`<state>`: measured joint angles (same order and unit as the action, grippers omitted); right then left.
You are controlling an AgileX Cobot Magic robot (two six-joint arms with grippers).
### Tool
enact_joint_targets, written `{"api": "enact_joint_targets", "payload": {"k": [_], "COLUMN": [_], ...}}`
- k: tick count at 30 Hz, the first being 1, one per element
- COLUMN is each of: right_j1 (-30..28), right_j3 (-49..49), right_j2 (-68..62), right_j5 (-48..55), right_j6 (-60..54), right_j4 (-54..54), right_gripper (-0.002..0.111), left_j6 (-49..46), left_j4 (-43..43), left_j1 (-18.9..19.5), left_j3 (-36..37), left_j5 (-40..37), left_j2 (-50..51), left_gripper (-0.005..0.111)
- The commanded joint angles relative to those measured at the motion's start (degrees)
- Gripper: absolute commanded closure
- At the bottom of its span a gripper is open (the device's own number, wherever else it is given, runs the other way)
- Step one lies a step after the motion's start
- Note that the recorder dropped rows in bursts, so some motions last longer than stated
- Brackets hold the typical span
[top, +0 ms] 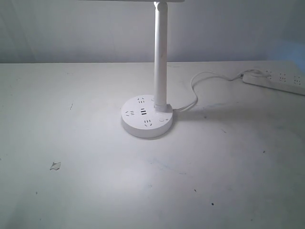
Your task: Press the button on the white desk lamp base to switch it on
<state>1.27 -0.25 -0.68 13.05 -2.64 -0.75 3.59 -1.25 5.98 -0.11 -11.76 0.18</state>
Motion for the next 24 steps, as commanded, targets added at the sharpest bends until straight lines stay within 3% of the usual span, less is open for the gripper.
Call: {"api": "enact_joint_targets", "payload": {"k": [1, 8, 24], "right_j1": [-1.1, -7.97, -8.1], "right_j3": [0.25, 0.25, 0.25], "right_j2": [0.2, 0.2, 0.2], "right_j5": [4.21, 5.68, 5.94], "right_j6": [1.36, 1.36, 1.36], "right_j4": [1.09, 0.38, -1.21], "right_gripper": [0.108, 0.108, 0.108], "left_j6": [0.0, 0.0, 0.0], "left_j4": [0.03, 0.03, 0.03], "left_j1": [-0.47, -0.47, -0.47], "left_j3": [0.11, 0.11, 0.11], "left_j5": [0.17, 0.17, 0.17], "left_j2": [-0.18, -0.18, -0.18], "left_gripper": [0.107, 0.107, 0.107]}}
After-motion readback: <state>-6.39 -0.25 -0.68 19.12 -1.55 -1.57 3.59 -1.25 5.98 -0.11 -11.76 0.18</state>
